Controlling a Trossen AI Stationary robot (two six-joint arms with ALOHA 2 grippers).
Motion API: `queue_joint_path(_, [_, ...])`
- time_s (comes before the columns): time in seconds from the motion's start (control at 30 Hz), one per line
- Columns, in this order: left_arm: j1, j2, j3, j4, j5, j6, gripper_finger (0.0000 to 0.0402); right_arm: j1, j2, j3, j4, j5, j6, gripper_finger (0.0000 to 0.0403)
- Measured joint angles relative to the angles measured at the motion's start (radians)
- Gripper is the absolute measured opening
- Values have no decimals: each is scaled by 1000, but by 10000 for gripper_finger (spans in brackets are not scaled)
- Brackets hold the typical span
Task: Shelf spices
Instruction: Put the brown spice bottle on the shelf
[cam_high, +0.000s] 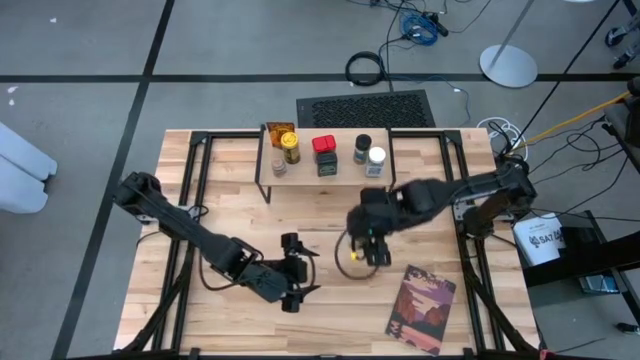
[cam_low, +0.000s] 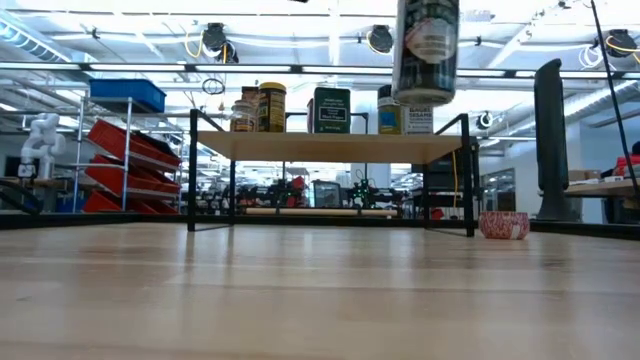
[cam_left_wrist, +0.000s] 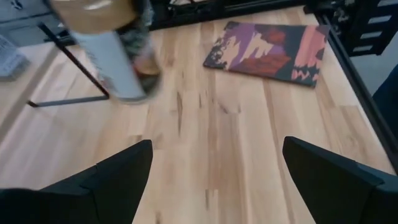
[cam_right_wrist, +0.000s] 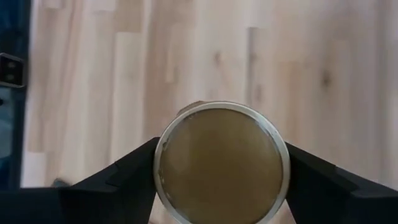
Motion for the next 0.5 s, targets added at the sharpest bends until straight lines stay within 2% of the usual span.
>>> queue_joint_path(0.3, [-15,-44,0,-63,-35,19,370,-198,0,184,-133,10,-152,278])
queue_joint_path(0.5, [-15,-44,0,-83,-38,28,370,-317,-1,249,-165,4,-254,278])
